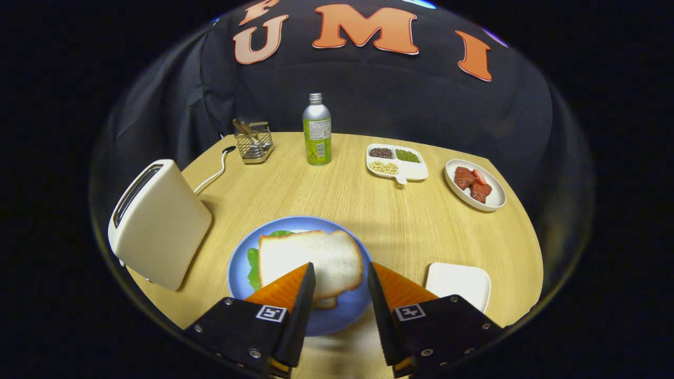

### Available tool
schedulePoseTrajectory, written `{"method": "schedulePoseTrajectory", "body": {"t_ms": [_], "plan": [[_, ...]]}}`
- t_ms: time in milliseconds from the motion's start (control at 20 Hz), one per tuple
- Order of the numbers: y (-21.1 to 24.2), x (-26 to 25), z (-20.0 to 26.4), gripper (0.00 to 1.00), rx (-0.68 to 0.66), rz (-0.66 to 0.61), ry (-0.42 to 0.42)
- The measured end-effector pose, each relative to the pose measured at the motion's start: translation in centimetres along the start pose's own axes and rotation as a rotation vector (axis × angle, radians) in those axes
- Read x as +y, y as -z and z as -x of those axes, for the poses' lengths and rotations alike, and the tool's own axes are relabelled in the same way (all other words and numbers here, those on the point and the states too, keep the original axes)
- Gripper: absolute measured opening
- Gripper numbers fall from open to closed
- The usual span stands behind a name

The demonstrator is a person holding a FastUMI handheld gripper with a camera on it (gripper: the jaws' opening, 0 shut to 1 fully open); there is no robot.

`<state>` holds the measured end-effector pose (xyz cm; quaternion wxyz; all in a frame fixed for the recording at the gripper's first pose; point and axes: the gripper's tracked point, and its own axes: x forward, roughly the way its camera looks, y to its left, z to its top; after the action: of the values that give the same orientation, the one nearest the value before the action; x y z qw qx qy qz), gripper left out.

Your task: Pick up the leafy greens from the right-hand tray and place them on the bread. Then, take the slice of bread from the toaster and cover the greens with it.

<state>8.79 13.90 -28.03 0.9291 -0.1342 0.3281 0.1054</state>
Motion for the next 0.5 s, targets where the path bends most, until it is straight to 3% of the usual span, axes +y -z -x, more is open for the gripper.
{"method": "schedulePoseTrajectory", "body": {"t_ms": [200,300,500], "plan": [[-0.7,-1.8,1.5,0.88,-0.044,-0.012,0.039],[-1.3,-2.6,2.4,0.97,-0.064,-0.022,0.057],[-3.3,-4.4,5.1,0.98,-0.127,-0.057,0.097]]}}
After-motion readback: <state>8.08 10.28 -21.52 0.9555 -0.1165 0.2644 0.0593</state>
